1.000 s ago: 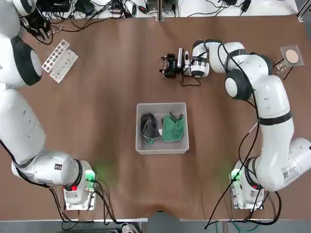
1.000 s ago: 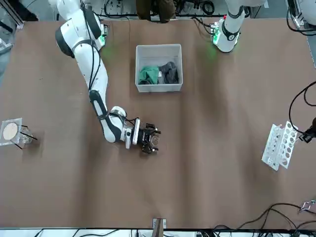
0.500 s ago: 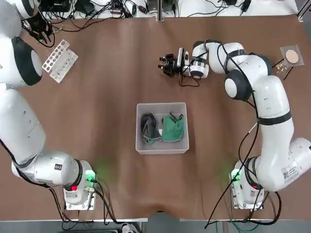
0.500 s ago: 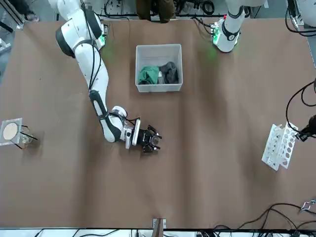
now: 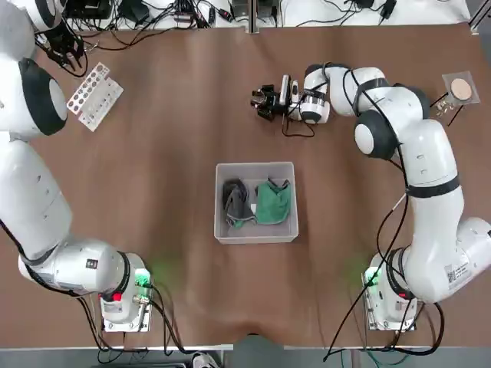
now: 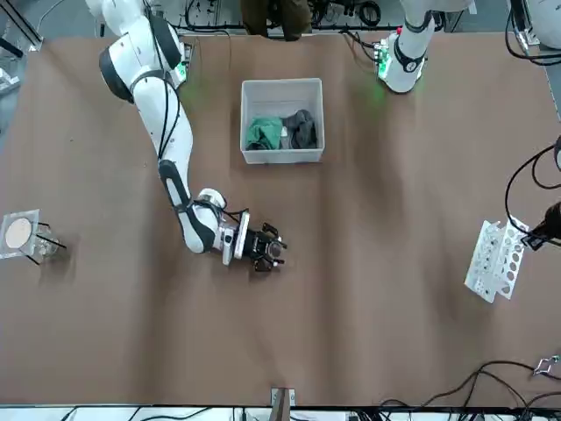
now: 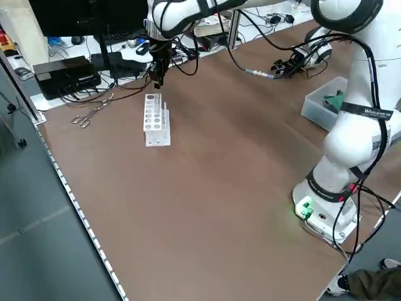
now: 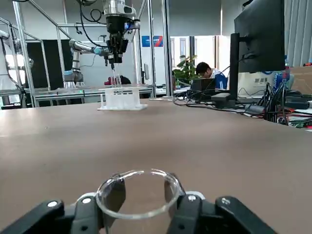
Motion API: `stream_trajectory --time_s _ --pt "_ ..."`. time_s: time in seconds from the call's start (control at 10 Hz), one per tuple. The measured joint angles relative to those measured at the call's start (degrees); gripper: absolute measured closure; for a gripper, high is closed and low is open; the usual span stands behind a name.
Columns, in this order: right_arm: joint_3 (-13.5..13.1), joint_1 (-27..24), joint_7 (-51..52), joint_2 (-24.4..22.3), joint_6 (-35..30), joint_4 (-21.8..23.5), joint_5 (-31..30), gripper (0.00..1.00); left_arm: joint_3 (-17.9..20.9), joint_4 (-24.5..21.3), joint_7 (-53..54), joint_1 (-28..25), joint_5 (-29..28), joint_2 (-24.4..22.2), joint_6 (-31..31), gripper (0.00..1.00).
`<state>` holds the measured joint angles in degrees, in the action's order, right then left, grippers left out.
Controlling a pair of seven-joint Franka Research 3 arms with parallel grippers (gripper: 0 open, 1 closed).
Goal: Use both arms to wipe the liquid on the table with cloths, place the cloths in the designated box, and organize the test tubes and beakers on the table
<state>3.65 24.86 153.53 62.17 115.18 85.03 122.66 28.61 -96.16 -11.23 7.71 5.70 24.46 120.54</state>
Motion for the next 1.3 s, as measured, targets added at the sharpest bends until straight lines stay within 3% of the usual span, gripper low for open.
stream_trajectory --time_s 0.1,0.5,0.8,1.1,1.3 --pt "-0.08 -0.03 0.0 0.0 0.0 -0.15 0.03 0.62 0.0 0.0 0.07 0.01 0.0 0.0 0.0 0.51" --pt "-0.55 -0.21 0.03 -0.35 0.16 -1.07 0.11 0.63 -0.46 0.48 1.78 0.07 0.04 -2.02 -0.02 0.33" --pt "-1.14 -0.7 0.11 -1.01 1.17 -1.8 0.03 0.64 -5.07 2.66 6.3 -0.3 0.06 -8.22 -0.43 0.0" --pt "-2.01 -2.52 -1.91 -3.98 6.4 -1.65 -2.88 0.64 -16.45 6.58 6.32 -2.14 0.06 -12.42 -1.52 0.0" --pt "-2.22 -4.83 -2.69 -7.49 9.29 0.9 -5.56 0.64 -22.27 11.55 5.57 -2.46 0.05 -13.05 -7.86 0.0"
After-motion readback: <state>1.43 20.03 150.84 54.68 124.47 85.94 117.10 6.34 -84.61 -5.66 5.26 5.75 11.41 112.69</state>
